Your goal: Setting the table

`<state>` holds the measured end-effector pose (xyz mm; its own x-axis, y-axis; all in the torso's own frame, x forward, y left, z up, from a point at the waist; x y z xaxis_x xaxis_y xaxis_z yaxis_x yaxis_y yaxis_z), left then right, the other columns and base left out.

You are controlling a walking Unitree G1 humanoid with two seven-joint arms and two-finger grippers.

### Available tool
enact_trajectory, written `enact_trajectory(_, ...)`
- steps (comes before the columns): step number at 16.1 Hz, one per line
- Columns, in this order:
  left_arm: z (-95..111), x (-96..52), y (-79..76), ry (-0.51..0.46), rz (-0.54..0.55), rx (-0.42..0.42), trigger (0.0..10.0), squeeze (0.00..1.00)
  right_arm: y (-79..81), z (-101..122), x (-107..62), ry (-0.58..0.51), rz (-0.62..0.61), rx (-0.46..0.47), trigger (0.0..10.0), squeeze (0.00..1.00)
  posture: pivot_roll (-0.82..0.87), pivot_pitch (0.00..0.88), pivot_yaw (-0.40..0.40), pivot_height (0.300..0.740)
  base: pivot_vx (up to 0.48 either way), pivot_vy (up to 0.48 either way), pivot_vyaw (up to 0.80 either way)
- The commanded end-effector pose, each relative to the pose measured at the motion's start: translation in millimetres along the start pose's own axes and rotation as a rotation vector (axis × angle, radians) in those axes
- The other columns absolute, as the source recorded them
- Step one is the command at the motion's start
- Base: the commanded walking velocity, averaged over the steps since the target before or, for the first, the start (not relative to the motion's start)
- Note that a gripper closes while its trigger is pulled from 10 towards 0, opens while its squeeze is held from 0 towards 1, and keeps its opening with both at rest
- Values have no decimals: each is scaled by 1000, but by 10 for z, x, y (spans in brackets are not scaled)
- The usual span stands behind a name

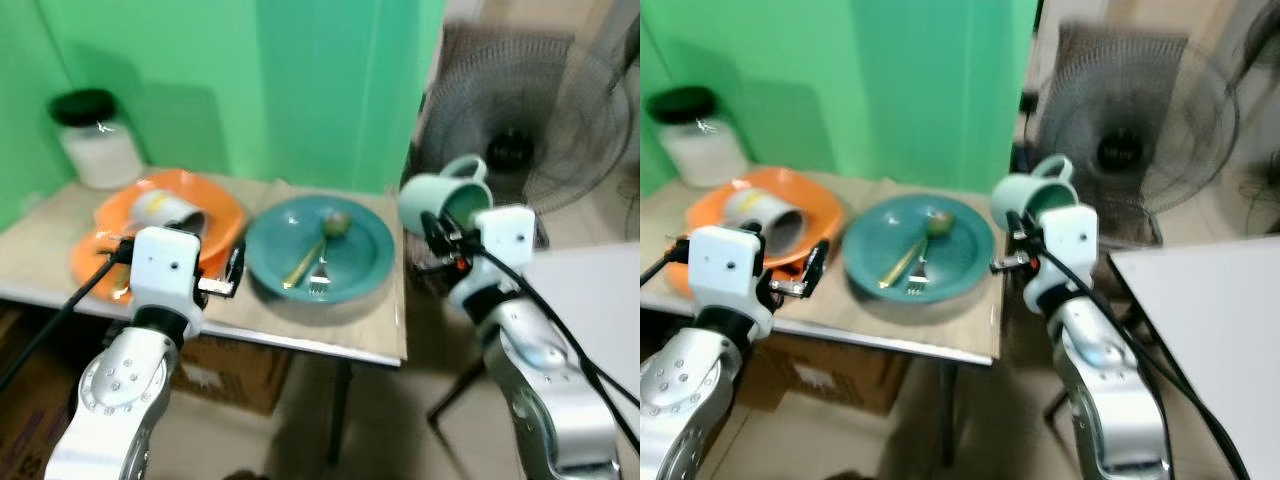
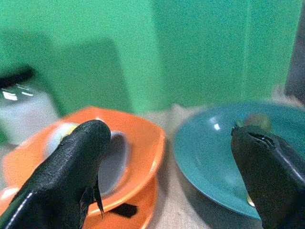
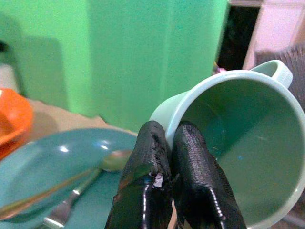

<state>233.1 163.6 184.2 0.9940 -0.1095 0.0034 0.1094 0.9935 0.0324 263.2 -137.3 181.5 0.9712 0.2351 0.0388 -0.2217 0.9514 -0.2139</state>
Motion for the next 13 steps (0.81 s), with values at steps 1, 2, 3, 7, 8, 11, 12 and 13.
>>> enact_trajectory(1, -50, -18, 10, 27, 8, 0, 10000, 0, 9, 44, 18, -12, 17, 35, 10000, 0, 32, 0, 5, 740, 0, 0, 0)
enact_trajectory(2, -49, -17, 8, 26, 7, 1, 10000, 0, 7, 46, 18, -10, 17, 39, 10000, 0, 32, 0, 5, 740, 0, 0, 0)
enact_trajectory(3, -47, -15, 5, 25, 3, 3, 10000, 0, 5, 54, 21, -11, 16, 41, 10000, 0, 32, 0, 5, 740, 0, 0, -800)
enact_trajectory(7, -47, -10, 4, 24, -4, 8, 10000, 0, -6, 68, 27, -10, 2, 30, 10000, 0, 30, 0, 6, 740, 0, 0, -800)
enact_trajectory(8, -48, -11, 6, 24, -3, 9, 10000, 0, -18, 67, 28, -5, -9, 17, 10000, 0, 29, 0, 6, 740, 0, 0, -800)
enact_trajectory(11, -55, -6, 11, 24, -3, -3, 10000, 0, -71, 100, 39, -2, -33, -1, 10000, 0, 29, 0, 6, 740, 0, 0, -800)
enact_trajectory(12, -56, -3, 8, 24, 1, -18, 10000, 0, -100, 113, 47, -4, -63, -10, 10000, 0, 25, 0, 6, 740, 0, 0, -800)
enact_trajectory(13, -53, 0, 5, 21, 4, -32, 10000, 0, -105, 112, 54, 5, -61, -14, 10000, 0, 24, 0, 4, 740, 0, 0, -800)
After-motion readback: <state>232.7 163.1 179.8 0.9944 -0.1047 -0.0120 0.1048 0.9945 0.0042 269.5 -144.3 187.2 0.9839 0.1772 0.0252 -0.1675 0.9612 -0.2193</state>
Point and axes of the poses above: a point about 5 cm out from each wrist's last joint towards the gripper, its own x axis pointing out of the wrist towards the gripper, its own z axis along the axis of the wrist's last joint, y = z × x, the point moved 1 cm from there along x, pointing out of the wrist towards the gripper, and after that the axes turned 10 degrees about -x, right-handed, at the moved point
